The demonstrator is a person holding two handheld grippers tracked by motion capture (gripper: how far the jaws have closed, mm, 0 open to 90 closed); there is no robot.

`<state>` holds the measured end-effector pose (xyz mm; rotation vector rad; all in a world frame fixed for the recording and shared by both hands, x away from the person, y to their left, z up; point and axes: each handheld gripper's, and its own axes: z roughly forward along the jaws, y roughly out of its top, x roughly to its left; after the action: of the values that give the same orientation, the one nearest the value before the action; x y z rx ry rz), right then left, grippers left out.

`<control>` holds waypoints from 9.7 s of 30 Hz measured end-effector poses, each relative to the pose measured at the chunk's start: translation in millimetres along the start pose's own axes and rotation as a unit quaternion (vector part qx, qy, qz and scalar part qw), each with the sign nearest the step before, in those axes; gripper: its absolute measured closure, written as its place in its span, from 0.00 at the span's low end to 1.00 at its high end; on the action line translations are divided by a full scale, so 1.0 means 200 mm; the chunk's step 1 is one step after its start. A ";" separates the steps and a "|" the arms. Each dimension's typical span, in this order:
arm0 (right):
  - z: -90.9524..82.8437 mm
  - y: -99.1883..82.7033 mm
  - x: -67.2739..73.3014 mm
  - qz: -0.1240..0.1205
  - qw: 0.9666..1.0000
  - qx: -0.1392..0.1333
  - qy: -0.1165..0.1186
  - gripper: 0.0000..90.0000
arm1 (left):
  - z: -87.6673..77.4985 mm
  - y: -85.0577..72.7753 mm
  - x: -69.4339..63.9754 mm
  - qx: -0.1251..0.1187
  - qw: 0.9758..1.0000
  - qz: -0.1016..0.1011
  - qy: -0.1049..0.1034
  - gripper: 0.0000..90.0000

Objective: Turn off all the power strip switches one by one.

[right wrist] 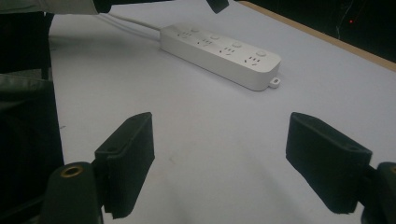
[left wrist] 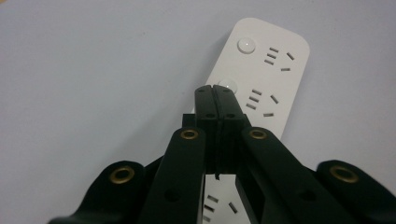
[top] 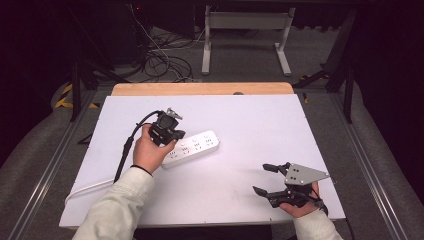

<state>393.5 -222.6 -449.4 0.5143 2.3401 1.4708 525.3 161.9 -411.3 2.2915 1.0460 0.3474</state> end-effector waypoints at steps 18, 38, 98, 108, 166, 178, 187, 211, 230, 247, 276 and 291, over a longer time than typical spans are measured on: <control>0.00 0.00 0.00 -0.001 1.000 0.001 0.000 0.27 | 0.10 -0.01 0.02 0.026 1.000 -0.011 0.000 1.00; 0.00 0.00 0.00 0.000 1.000 0.000 0.001 0.27 | 0.14 -0.02 0.03 0.056 0.998 -0.008 -0.005 1.00; 0.00 0.00 0.00 -0.001 1.000 0.000 0.000 0.27 | 0.05 0.06 -0.02 -0.003 1.000 0.012 -0.009 1.00; 0.00 -0.01 0.00 -0.002 1.000 0.001 0.002 0.27 | 0.18 0.07 -0.04 -0.005 0.999 0.005 -0.031 1.00; 0.00 -0.01 0.01 -0.003 1.000 0.002 0.002 0.27 | 0.26 0.04 -0.10 -0.004 1.000 0.005 0.004 1.00; -0.01 -0.01 0.01 -0.003 1.000 0.002 0.002 0.27 | 0.26 0.02 -0.08 -0.018 1.000 -0.005 -0.004 1.00; -0.01 -0.01 0.01 -0.003 1.000 0.003 0.003 0.27 | 0.27 0.01 -0.07 -0.021 1.000 -0.008 -0.010 1.00; -0.01 -0.01 0.00 -0.003 1.000 0.004 0.002 0.26 | 0.17 0.10 -0.09 -0.046 0.999 0.002 -0.006 1.00; -0.01 -0.01 0.01 -0.002 1.000 0.001 0.003 0.26 | 0.26 0.17 -0.11 -0.035 0.999 0.005 -0.018 1.00; -0.01 -0.02 0.00 -0.001 1.000 0.000 0.004 0.26 | 0.36 0.16 -0.14 -0.029 0.999 0.004 -0.020 1.00; -0.01 -0.01 0.01 -0.005 1.000 0.002 0.005 0.26 | 0.37 0.15 -0.16 -0.027 1.000 0.010 0.000 1.00; -0.01 -0.01 0.01 -0.004 1.000 0.003 0.005 0.26 | 0.37 0.15 -0.18 -0.027 0.999 0.017 0.011 1.00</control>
<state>390.2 -223.9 -451.3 0.4988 2.3520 1.4670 554.7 88.9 -451.7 2.2648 0.9964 0.4100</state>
